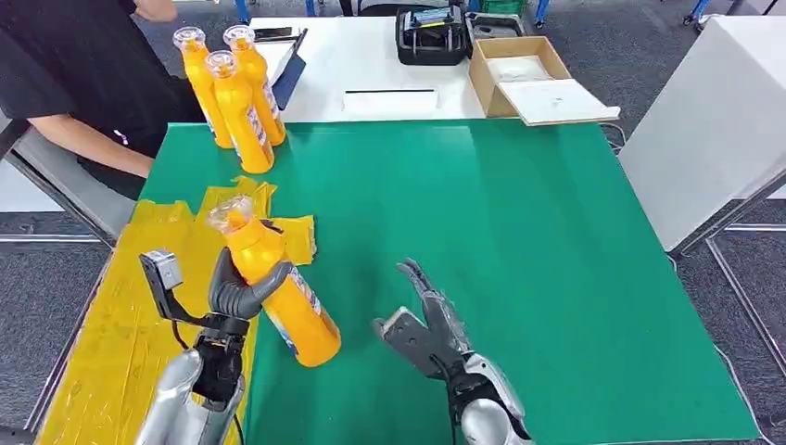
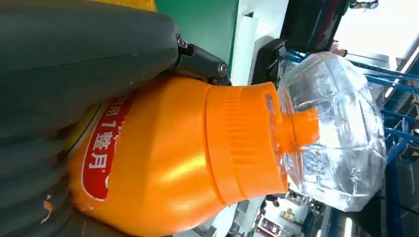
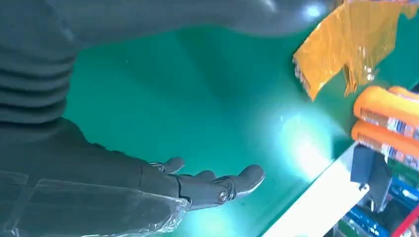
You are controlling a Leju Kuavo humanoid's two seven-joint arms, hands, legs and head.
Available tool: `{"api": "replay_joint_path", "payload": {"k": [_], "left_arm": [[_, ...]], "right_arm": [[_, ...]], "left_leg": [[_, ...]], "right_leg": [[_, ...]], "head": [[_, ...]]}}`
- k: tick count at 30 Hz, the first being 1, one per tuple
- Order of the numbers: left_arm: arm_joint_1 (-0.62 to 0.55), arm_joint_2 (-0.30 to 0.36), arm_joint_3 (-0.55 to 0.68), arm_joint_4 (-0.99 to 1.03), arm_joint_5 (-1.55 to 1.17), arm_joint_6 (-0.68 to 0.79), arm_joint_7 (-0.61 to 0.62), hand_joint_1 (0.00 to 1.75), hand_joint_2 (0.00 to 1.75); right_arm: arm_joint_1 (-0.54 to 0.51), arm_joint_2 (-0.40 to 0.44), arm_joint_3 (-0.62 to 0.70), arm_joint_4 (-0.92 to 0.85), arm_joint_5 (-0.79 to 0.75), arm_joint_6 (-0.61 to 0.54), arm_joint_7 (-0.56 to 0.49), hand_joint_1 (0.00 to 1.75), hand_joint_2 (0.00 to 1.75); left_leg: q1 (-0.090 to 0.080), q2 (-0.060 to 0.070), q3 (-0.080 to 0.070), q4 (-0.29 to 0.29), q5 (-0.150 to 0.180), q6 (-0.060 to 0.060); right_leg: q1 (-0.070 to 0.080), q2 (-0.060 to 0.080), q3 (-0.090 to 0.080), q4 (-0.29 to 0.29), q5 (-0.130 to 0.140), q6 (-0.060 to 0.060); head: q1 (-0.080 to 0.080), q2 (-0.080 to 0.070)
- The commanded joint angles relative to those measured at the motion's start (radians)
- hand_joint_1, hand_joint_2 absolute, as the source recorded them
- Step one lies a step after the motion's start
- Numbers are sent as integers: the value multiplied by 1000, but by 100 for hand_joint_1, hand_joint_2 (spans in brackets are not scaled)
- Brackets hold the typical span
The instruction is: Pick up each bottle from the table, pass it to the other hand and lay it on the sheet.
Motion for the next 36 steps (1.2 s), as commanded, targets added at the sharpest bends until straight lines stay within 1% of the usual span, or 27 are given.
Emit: {"api": "replay_joint_path", "payload": {"k": [1,2,4,5,6,7,9,14,18,21,22,23,24,26,27,29,30,31,32,33,34,35,36], "left_arm": [[-115,6,-1,130,-142,115,-58,175,175],[-134,11,-12,126,-230,192,-74,175,175],[-185,21,-39,114,-439,365,-72,175,175],[-211,36,-63,110,-601,487,-64,175,175],[-235,37,-65,101,-688,536,-46,175,175],[-240,35,-60,95,-695,530,-35,175,175],[-240,35,-60,95,-695,530,-35,175,175],[-229,34,-60,97,-695,530,-36,175,175],[-229,34,-60,97,-695,530,-36,175,175],[-229,34,-60,97,-695,530,-36,175,175],[-232,46,-75,100,-760,575,-48,175,175],[-252,59,-97,115,-899,667,-31,175,175],[-289,76,-122,136,-1065,748,11,175,175],[-359,105,-152,208,-1304,835,95,175,175],[-403,118,-165,278,-1382,848,124,175,175],[-454,134,-181,417,-1497,912,159,175,175],[-461,139,-160,465,-1568,912,168,175,175],[-458,138,-138,476,-1619,912,170,175,175],[-448,137,-108,498,-1688,912,166,175,175],[-445,136,-95,513,-1722,912,165,175,175],[-428,151,-105,501,-1827,912,196,175,175],[-429,212,-235,562,-1917,912,310,175,175],[-421,244,-350,569,-1917,912,409,175,175]], "right_arm": [[-3,-25,-42,-4,7,-7,3,0,0],[6,-26,-46,-13,10,-11,5,0,0],[38,-32,-58,-54,21,-18,10,0,0],[53,-32,-65,-76,28,-19,15,0,0],[65,-34,-72,-97,36,-14,19,0,0],[69,-34,-75,-104,39,-10,21,0,0],[69,-34,-75,-104,39,-10,21,0,0],[66,-32,-75,-102,39,-9,21,0,0],[66,-32,-75,-102,39,-9,21,0,0],[66,-32,-75,-102,39,-9,21,0,0],[64,-30,-78,-97,39,-9,21,0,0],[67,-34,-81,-103,39,-10,22,0,0],[64,-49,-76,-110,40,-5,19,0,0],[42,-69,-69,-105,17,9,11,0,0],[16,-74,-64,-87,-1,13,9,0,0],[-22,-79,-49,-49,-26,20,2,0,0],[-46,-86,-35,-21,-45,24,-5,0,0],[-56,-91,-27,-8,-56,23,-10,0,0],[-70,-101,-13,11,-71,22,-17,0,0],[-76,-108,-5,18,-81,19,-21,0,0],[-83,-115,3,26,-94,18,-29,0,0],[-98,-123,20,38,-108,28,-41,0,0],[-107,-125,31,47,-112,30,-43,0,0]], "left_leg": [[1,0,5,1,-2,-5],[1,-2,2,0,0,-3],[1,-4,1,1,0,-4],[1,-5,1,1,0,-4],[2,-4,-1,1,1,-2],[2,-6,-1,2,1,-3],[2,-5,0,2,1,-4],[1,1,2,0,0,-4],[1,-1,2,1,0,-5],[1,0,2,1,0,-5],[1,0,2,0,1,-4],[1,0,1,0,1,-4],[1,-1,0,0,1,-4],[1,-2,2,2,0,-6],[1,-2,-1,1,2,-4],[1,-3,0,1,2,-4],[1,-2,1,0,2,-3],[1,0,3,-1,2,-5],[1,2,4,-1,2,-5],[1,4,3,-1,2,-4],[1,5,4,-2,2,-6],[1,6,5,-1,2,-7],[1,5,4,-2,2,-6]], "right_leg": [[1,-5,5,1,-2,-1],[0,-5,3,0,-1,-1],[1,-7,3,1,-1,-1],[1,-8,3,1,-2,-1],[1,-7,0,1,-1,-1],[1,-9,0,2,-1,-1],[1,-8,1,2,-2,-1],[0,-2,2,1,0,-1],[1,-4,3,1,-1,-1],[1,-3,2,1,-1,-1],[0,-2,2,1,-1,-1],[0,-2,2,1,-1,-1],[0,-2,1,1,0,-1],[1,-6,3,3,-2,-2],[1,-4,0,2,0,-1],[1,-4,1,1,0,-1],[0,-3,1,1,0,-1],[0,-2,3,1,1,-1],[0,1,3,0,2,-2],[0,2,3,0,3,-4],[0,3,4,0,4,-4],[0,3,4,0,4,-4],[0,3,4,0,3,-4]], "head": [[0,0],[0,0],[0,0],[0,0],[0,0],[0,0],[0,0],[0,0],[0,0],[0,0],[0,0],[0,0],[0,0],[0,0],[0,0],[0,0],[0,0],[0,0],[0,0],[0,0],[0,0],[0,0],[0,0]]}}
